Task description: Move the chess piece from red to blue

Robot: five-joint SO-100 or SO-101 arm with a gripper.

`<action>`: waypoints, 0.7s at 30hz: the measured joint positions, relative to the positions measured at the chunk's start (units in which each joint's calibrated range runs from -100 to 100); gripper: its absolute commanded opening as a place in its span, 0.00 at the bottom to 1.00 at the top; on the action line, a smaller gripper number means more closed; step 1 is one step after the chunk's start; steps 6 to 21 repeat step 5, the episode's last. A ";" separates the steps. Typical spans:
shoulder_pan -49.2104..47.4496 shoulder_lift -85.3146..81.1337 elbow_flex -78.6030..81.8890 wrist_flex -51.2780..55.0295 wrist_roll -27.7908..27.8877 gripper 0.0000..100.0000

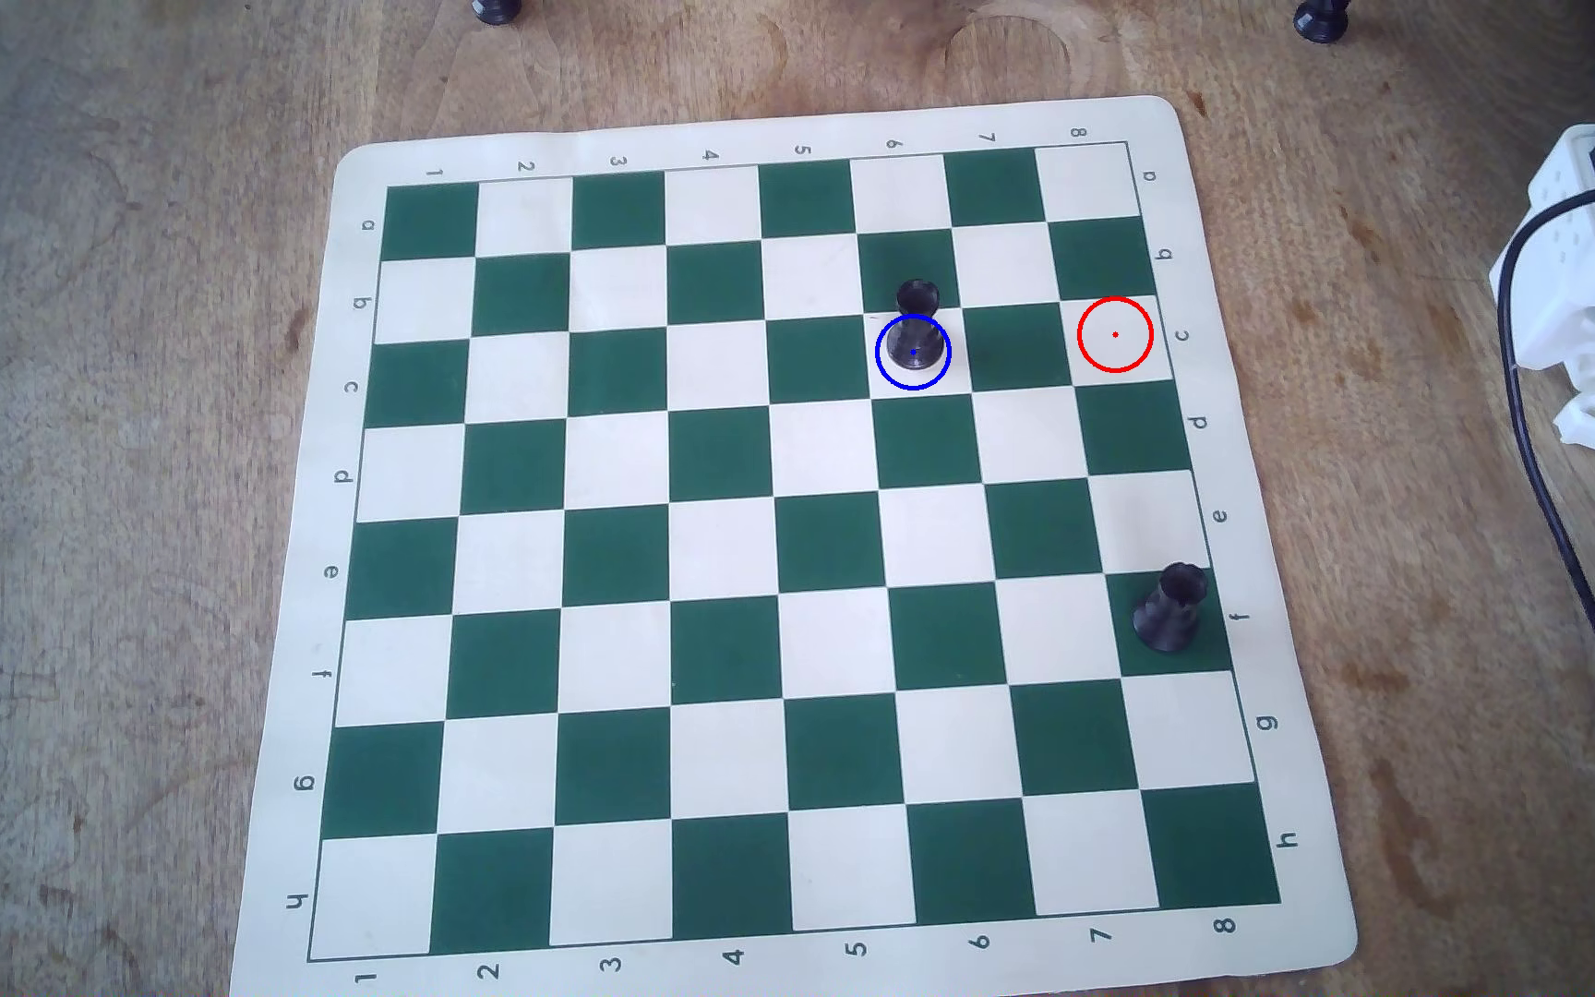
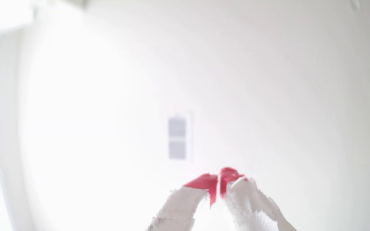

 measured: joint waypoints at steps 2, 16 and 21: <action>-1.55 0.00 0.00 -6.61 0.98 0.00; -3.24 -0.67 0.00 -13.47 2.44 0.00; -3.24 -0.67 0.00 -13.47 2.44 0.00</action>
